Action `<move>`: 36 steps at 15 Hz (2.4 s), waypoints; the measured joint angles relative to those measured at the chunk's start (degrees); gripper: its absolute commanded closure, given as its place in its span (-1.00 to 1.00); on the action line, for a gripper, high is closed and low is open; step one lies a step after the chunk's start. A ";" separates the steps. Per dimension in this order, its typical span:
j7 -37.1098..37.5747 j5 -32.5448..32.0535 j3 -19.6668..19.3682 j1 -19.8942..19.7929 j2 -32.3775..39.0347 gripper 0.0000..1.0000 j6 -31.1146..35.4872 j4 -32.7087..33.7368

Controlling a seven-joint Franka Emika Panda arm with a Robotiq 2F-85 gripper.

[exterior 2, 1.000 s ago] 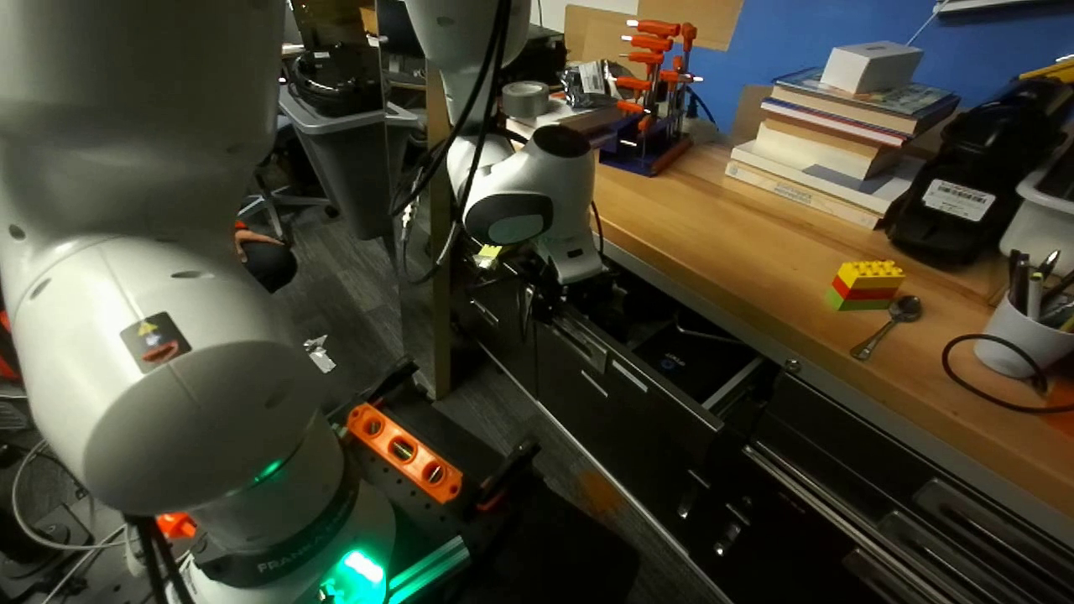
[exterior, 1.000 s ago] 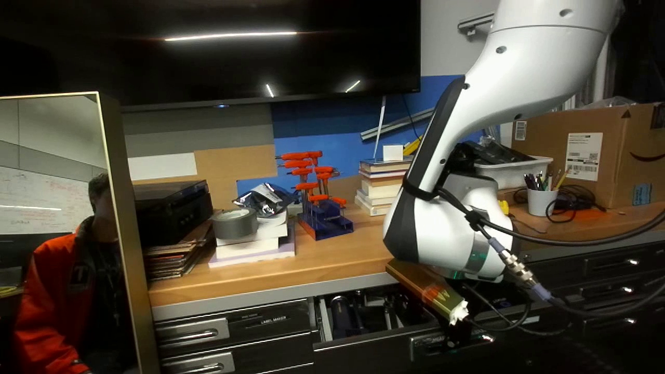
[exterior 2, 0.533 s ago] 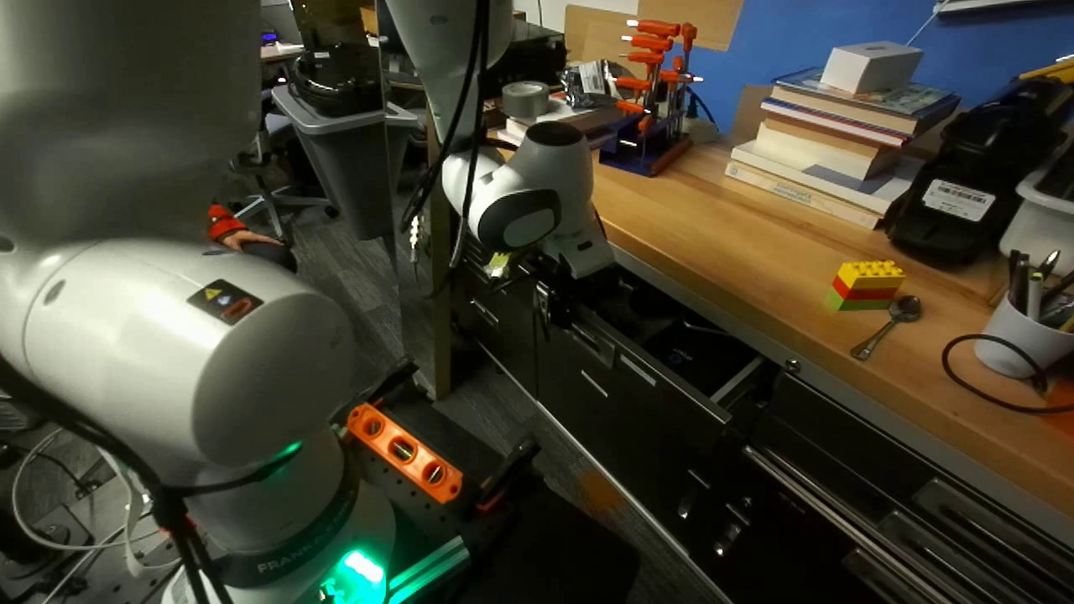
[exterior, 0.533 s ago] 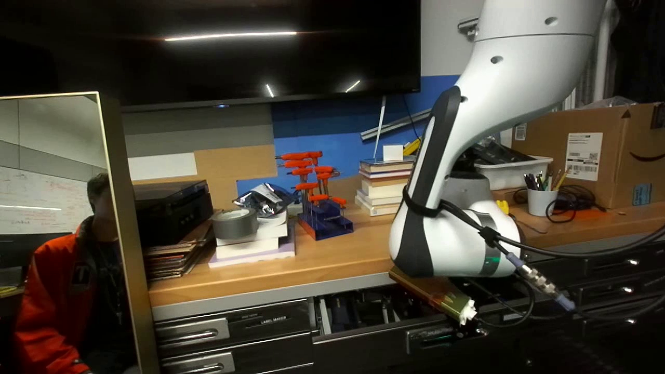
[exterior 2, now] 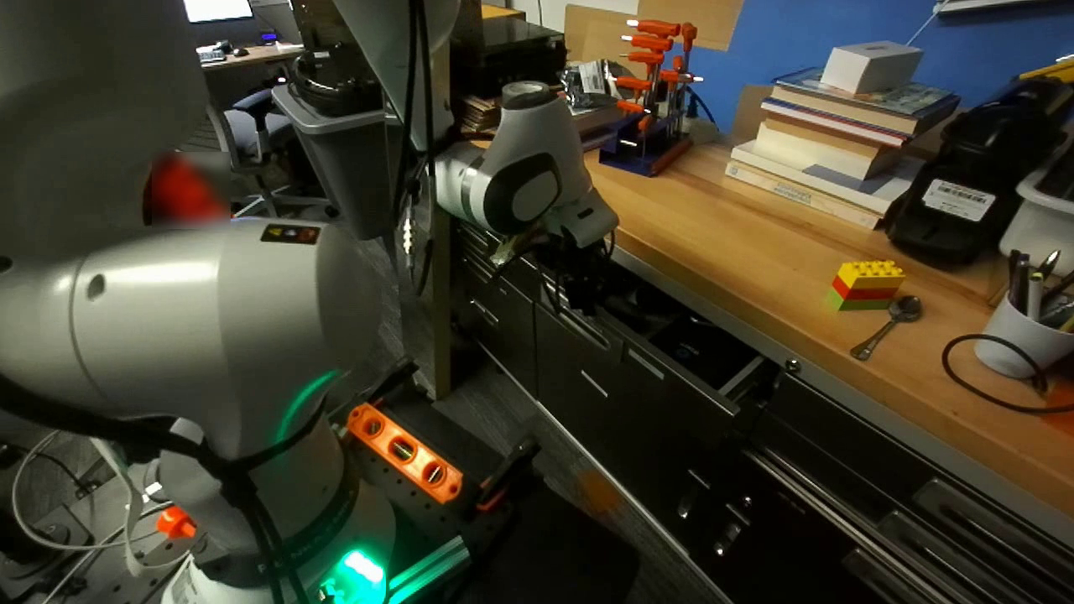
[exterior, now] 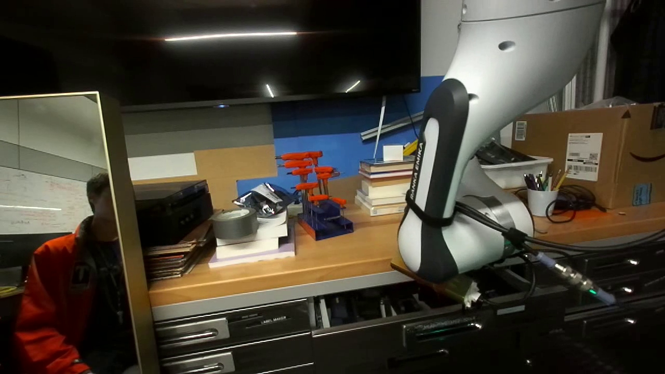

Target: Put the black objects in the drawer and close it

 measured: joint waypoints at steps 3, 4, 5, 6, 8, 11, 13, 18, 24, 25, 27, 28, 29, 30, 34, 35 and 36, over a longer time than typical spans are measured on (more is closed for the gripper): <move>3.65 -2.45 -13.09 12.97 0.65 -1.00 -5.70 0.52; 5.39 -3.55 -17.35 17.10 1.17 -1.00 -8.80 0.81; 7.55 -4.90 -21.71 21.33 1.86 -1.00 -12.85 1.22; 9.92 -6.27 -25.87 25.49 2.66 -1.00 -17.57 1.74; 16.23 -10.98 -32.56 32.59 3.79 -1.00 -27.57 3.10; 23.58 -16.15 -36.73 38.18 4.11 -1.00 -41.99 5.43; 26.98 -18.50 -36.99 39.12 4.08 -1.00 -51.22 7.14; 28.85 -20.74 -31.57 34.26 2.34 -1.00 -67.76 9.84; 21.49 -18.26 -9.74 10.09 0.24 -1.00 -67.30 9.95; 19.43 -16.99 -5.86 5.59 0.43 -1.00 -66.02 10.03; 15.92 -14.56 1.83 -3.37 1.23 -1.00 -62.33 10.59; 14.40 -13.51 5.79 -7.98 1.80 -1.00 -60.03 11.14; 13.26 -12.73 9.71 -12.53 2.37 -1.00 -57.54 11.78; 12.46 -12.30 13.62 -17.00 2.91 -1.00 -54.88 12.45; 11.62 -12.22 26.62 -31.74 5.20 -1.00 -43.42 14.11; 11.62 -12.22 28.38 -33.72 5.66 -1.00 -40.25 14.08; 11.67 -12.15 29.70 -35.19 6.19 -1.00 -36.77 14.11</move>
